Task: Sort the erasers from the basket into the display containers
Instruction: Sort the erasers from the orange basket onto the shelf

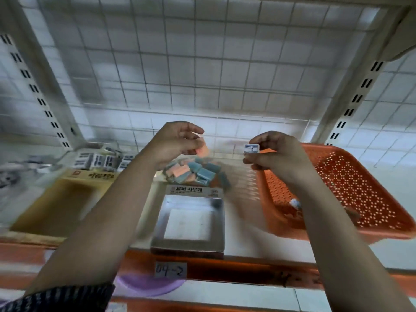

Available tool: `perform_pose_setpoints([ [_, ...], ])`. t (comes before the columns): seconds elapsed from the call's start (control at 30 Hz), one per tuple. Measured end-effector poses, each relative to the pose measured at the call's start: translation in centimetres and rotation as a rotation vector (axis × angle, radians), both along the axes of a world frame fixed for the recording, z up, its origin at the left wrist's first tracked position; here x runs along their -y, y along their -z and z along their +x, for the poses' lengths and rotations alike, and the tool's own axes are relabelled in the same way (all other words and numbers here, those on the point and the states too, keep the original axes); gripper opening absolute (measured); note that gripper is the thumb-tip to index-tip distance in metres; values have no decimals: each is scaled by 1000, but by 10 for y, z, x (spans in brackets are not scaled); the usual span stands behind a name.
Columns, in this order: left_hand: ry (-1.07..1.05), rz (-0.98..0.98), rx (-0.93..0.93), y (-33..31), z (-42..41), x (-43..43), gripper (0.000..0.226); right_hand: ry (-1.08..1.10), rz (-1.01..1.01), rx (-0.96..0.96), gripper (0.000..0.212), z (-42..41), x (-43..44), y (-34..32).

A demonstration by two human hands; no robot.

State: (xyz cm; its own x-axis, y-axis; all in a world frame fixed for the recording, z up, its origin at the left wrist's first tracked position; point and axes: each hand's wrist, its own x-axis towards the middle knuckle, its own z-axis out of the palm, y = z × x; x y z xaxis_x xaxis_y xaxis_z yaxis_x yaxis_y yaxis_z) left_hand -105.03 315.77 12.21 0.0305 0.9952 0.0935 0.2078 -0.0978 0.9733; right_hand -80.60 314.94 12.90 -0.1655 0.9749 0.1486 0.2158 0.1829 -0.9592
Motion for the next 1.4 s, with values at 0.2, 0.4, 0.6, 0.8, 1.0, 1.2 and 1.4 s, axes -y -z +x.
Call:
perform_pose_setpoints([
  [0.2, -11, -48, 24, 13, -26, 9, 15, -7, -49, -17, 16, -25, 9, 9],
  [0.4, -90, -54, -119, 33, -22, -3, 9, 56, 18, 94, 13, -28, 12, 16],
  [0.6, -114, 49, -531, 47, -17, -11, 9, 49, 47, 168, 24, -34, 13, 23],
  [0.8, -180, 201, -742, 32, -38, 4, 18, -36, 131, 188, 25, -65, 14, 21],
  [1.0, -398, 427, -1035, 17, -102, 41, 22, -144, 226, 232, 16, -129, 9, 9],
  [1.2, -615, 513, -1026, -2, -194, 98, 24, -348, 288, 306, 18, -216, 4, -1],
  [1.4, -793, 498, -961, -9, -283, 150, 27, -526, 358, 416, 11, -314, 0, -8],
])
